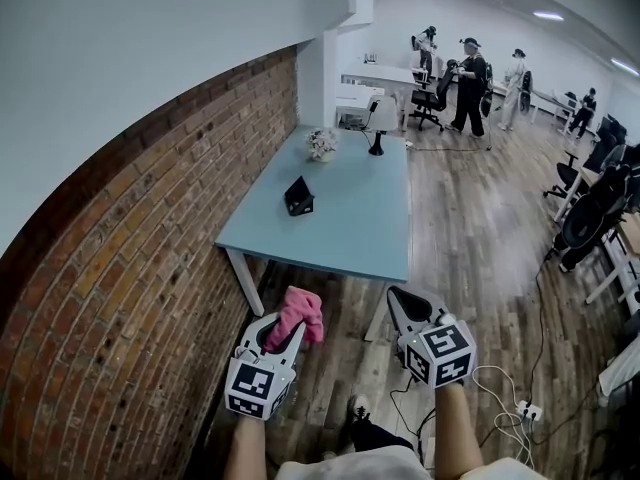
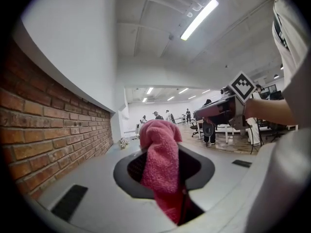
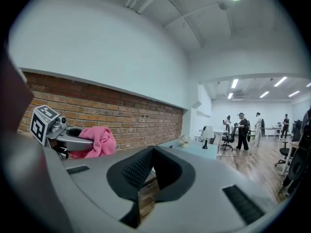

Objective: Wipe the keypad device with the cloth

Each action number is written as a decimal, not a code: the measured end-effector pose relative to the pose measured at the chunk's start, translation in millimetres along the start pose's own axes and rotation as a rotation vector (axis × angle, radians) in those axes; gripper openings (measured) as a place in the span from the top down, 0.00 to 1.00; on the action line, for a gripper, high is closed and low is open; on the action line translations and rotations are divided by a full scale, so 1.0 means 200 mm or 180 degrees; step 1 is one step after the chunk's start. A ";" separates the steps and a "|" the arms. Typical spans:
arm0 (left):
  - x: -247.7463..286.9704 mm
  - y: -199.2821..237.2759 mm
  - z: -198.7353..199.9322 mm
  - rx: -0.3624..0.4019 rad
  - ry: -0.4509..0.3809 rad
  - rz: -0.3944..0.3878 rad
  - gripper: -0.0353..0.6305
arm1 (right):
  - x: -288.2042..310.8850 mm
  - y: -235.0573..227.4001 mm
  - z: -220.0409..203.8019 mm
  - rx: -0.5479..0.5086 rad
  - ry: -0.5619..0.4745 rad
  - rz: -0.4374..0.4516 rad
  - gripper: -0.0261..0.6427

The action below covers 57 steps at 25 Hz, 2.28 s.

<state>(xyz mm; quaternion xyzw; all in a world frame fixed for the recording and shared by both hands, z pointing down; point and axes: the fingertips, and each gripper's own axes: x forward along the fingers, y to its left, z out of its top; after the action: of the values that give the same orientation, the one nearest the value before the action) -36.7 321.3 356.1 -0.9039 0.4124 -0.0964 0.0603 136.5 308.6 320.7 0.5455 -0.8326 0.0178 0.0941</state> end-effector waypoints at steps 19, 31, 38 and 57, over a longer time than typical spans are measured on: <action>0.82 0.63 -0.02 -0.0054 -0.0009 0.0325 0.76 | 0.96 -0.57 0.06 0.0149 0.0046 0.0054 0.93; 1.38 0.87 -0.02 -0.0100 0.0074 0.0412 0.76 | 1.43 -0.94 0.10 0.0102 0.0092 0.0150 0.93; 1.53 0.98 -0.06 -0.0144 0.0159 0.0521 0.76 | 1.63 -1.03 0.06 0.0071 0.0173 0.0261 0.93; 1.78 1.38 -0.25 -0.0310 0.0262 0.0632 0.76 | 2.14 -0.99 -0.09 0.0103 0.0446 0.0459 0.93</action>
<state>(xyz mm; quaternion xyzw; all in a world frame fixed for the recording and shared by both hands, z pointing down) -22.4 -129.6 397.0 -0.8557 0.5062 -0.1069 0.0086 154.0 -157.5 398.8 0.4830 -0.8607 0.0761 0.1418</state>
